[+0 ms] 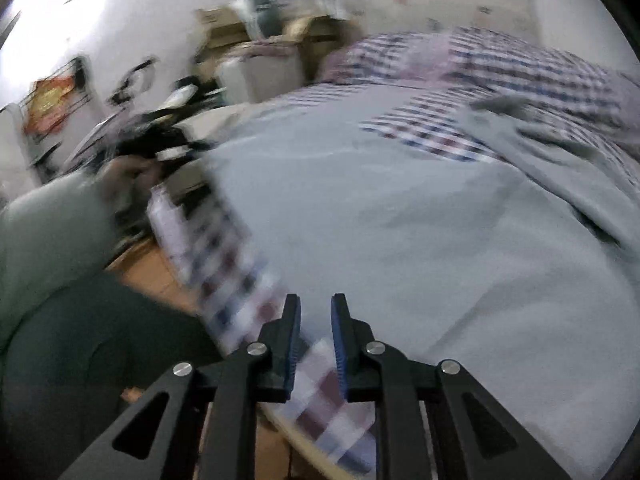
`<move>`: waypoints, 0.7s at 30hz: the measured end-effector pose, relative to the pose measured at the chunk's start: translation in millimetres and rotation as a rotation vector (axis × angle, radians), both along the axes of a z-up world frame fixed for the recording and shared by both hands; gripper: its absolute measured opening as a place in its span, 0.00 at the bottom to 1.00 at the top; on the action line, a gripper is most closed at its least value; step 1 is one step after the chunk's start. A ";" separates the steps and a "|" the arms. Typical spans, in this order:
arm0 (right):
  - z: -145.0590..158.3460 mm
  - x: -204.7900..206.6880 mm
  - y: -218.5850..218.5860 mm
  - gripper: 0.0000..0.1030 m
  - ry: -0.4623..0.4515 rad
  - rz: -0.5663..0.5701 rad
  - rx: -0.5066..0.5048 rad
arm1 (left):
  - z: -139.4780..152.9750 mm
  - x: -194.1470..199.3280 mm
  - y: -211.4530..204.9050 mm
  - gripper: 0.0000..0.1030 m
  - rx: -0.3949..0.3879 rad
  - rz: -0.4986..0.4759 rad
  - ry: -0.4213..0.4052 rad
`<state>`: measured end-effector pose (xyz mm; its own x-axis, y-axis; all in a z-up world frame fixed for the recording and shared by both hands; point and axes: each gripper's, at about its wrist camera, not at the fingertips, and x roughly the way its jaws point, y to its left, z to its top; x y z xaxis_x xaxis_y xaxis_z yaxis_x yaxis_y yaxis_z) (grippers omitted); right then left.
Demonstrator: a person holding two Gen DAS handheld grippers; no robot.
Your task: Fold clothes
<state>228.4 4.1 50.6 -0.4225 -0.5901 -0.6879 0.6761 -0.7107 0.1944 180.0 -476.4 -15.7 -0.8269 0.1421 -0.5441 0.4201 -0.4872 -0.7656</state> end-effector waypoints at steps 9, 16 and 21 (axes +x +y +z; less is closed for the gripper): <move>-33.2 -14.9 -10.8 0.18 -0.057 -0.034 0.132 | 12.1 2.0 3.8 0.18 -0.082 0.013 -0.022; -34.4 -5.6 -5.3 0.22 -0.059 -0.030 0.116 | 45.6 38.1 3.6 0.72 -0.194 0.241 0.072; -32.5 -3.3 -4.9 0.25 -0.053 -0.030 0.111 | 62.0 34.4 25.0 0.74 -0.243 0.214 0.145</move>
